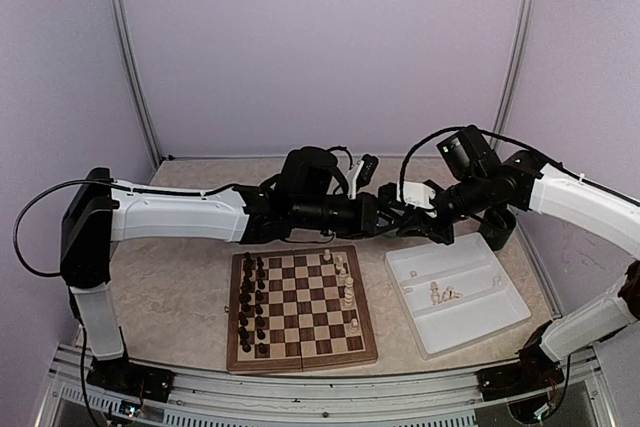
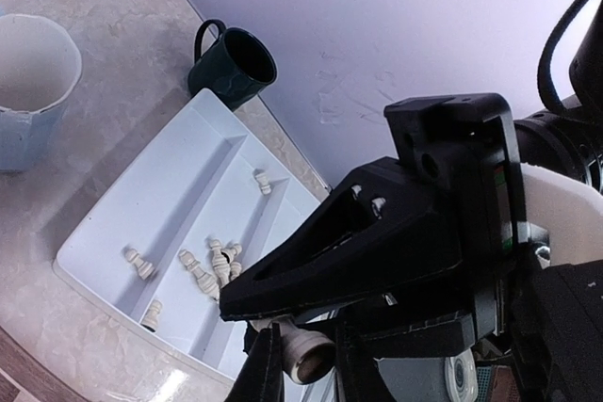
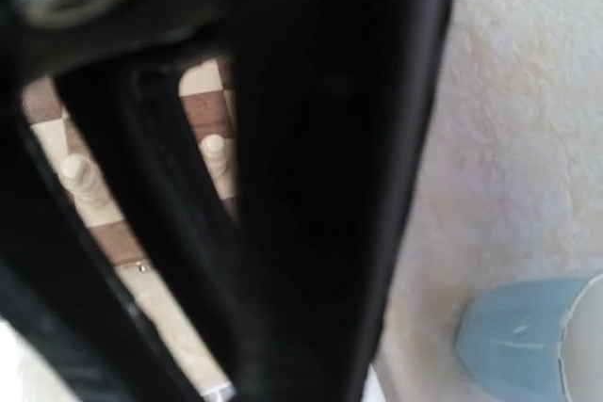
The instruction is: Set up the chess pieces on the board
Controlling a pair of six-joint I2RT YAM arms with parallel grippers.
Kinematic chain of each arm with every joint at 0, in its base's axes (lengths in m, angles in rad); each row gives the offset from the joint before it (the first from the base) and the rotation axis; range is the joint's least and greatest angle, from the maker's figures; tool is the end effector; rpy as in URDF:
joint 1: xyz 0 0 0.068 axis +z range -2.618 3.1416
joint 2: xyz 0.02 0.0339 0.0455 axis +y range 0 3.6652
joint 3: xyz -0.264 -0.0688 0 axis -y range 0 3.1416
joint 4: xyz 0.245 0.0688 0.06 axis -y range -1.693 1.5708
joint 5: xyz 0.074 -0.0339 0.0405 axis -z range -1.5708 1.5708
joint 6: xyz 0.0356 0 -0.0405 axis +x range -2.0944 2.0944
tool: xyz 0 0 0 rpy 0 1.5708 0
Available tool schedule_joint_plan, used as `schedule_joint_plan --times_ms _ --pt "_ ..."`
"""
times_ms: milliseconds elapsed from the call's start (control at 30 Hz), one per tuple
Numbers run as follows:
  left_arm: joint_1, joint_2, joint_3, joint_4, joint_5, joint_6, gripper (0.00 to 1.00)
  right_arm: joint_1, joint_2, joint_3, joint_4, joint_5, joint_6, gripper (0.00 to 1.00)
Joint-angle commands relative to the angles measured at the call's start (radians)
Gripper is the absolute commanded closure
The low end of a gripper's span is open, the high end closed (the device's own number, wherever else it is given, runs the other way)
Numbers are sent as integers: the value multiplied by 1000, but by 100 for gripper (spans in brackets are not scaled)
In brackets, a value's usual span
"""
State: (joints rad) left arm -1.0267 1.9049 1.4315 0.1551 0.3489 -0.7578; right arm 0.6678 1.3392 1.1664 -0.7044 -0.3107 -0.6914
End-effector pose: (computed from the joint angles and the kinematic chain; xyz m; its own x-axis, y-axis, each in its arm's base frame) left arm 0.2246 -0.3948 0.2710 -0.7858 0.0511 -0.6163 0.5948 0.3356 -0.7305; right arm 0.2132 0.1820 0.3045 0.0087 -0.7663 -0.6424 -0.9574 0.1790 -0.2265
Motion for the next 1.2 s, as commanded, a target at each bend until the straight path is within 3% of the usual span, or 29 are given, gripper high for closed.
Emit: schedule_joint_plan --times_ms 0,167,267,433,567,733,900,1167 --pt "13 12 -19 88 51 0 89 15 -16 29 9 -15 8 81" --pt "25 -37 -81 146 54 38 91 -38 -72 2 24 -43 19 47" --pt "33 -73 -125 186 41 60 91 -150 -88 24 -1 -193 55 37" --pt "33 -109 -175 251 -8 119 91 -454 -3 81 17 -724 297 39" --pt "29 -113 -191 313 -23 195 91 -520 156 55 36 -1041 476 46" --pt "20 -105 -186 366 -36 266 91 -524 192 -33 255 -1201 760 45" --pt "14 -64 -148 395 -21 282 91 -516 193 -180 756 -1323 1249 47" --pt "4 4 -76 402 9 289 91 -471 190 -191 769 -1314 1263 47"
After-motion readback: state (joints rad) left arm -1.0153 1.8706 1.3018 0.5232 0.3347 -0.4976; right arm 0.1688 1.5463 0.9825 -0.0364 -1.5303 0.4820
